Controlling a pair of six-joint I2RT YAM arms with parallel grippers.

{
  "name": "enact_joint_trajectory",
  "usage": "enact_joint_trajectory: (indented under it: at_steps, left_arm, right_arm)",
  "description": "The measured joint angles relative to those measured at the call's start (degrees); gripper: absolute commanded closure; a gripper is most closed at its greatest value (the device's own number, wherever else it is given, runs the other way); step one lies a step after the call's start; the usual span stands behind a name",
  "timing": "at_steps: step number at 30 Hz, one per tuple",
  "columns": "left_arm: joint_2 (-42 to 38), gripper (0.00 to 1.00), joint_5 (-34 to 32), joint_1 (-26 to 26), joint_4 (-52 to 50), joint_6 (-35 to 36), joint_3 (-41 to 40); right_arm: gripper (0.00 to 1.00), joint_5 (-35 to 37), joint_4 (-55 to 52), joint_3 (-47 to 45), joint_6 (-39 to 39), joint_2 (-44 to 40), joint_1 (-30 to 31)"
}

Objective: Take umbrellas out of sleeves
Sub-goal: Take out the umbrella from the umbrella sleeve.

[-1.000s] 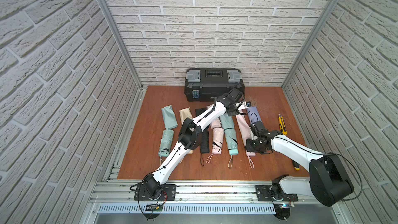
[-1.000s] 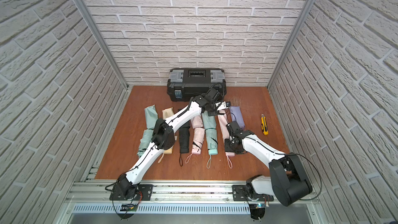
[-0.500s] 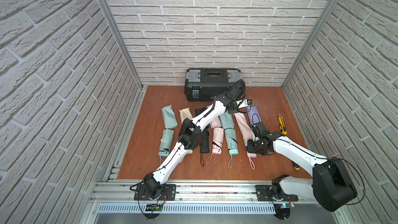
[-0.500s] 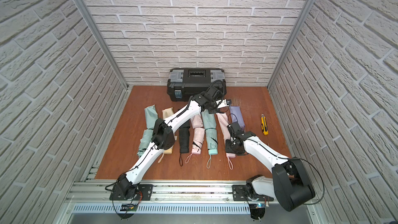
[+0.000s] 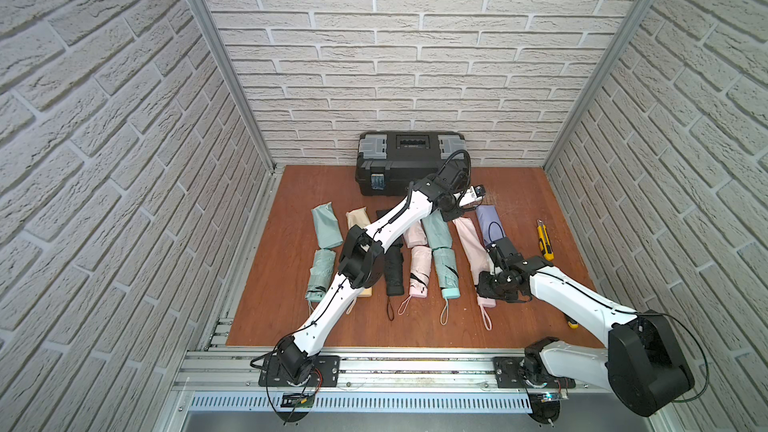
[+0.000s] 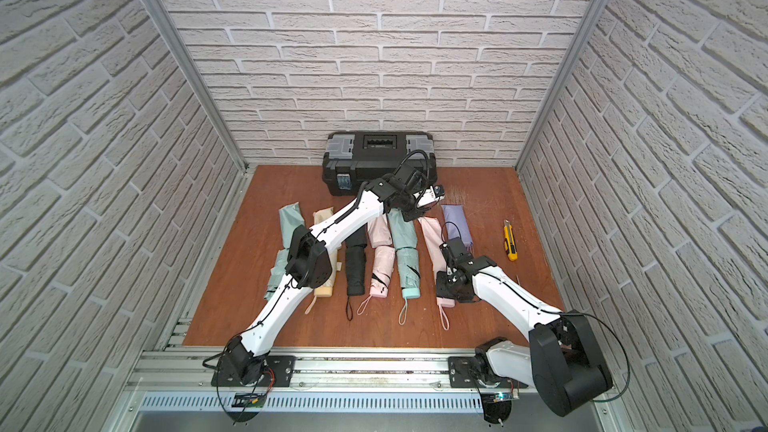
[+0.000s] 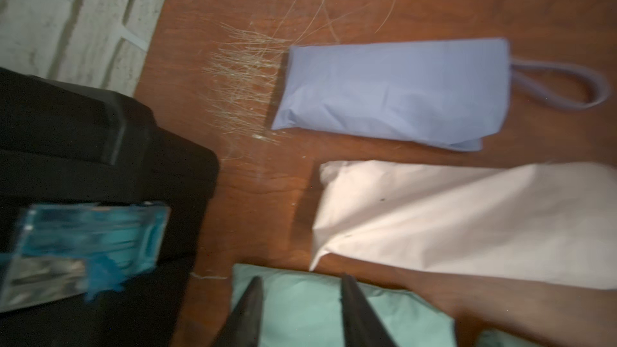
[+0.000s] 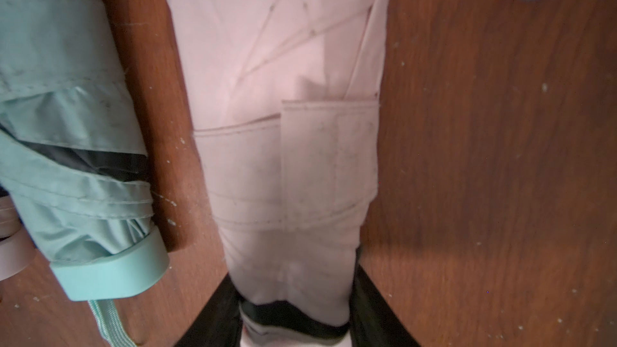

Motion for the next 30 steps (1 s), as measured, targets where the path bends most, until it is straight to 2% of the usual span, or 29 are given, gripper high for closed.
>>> enact_joint_trajectory:
  at_steps: [2,7,16,20,22,30]
  left_arm:
    - [0.04,0.83,2.95,-0.66,-1.53,-0.46,0.0]
    - [1.03,0.8,7.87,-1.6,-4.04,-1.44,0.87]
    - [6.51,0.77,10.93,-1.9,-4.37,-3.65,3.89]
    - [9.46,0.66,9.33,-1.99,-5.09,-4.52,4.74]
    - [10.21,0.57,7.52,-2.21,-5.57,-4.74,4.74]
    - [10.49,0.5,-2.25,-2.86,-4.55,-5.14,4.76]
  right_arm:
    - [0.51,0.0,0.0,0.0,0.0,0.0,0.0]
    - [0.51,-0.02,0.0,0.0,0.0,0.0,0.0]
    - [0.51,-0.13,0.07,0.0,0.0,0.28,0.0]
    - [0.51,-0.2,0.15,0.0,0.0,0.59,0.0]
    - [0.51,-0.24,0.17,0.0,0.0,0.61,0.0]
    - [0.51,-0.66,0.24,-0.07,0.07,0.55,0.0]
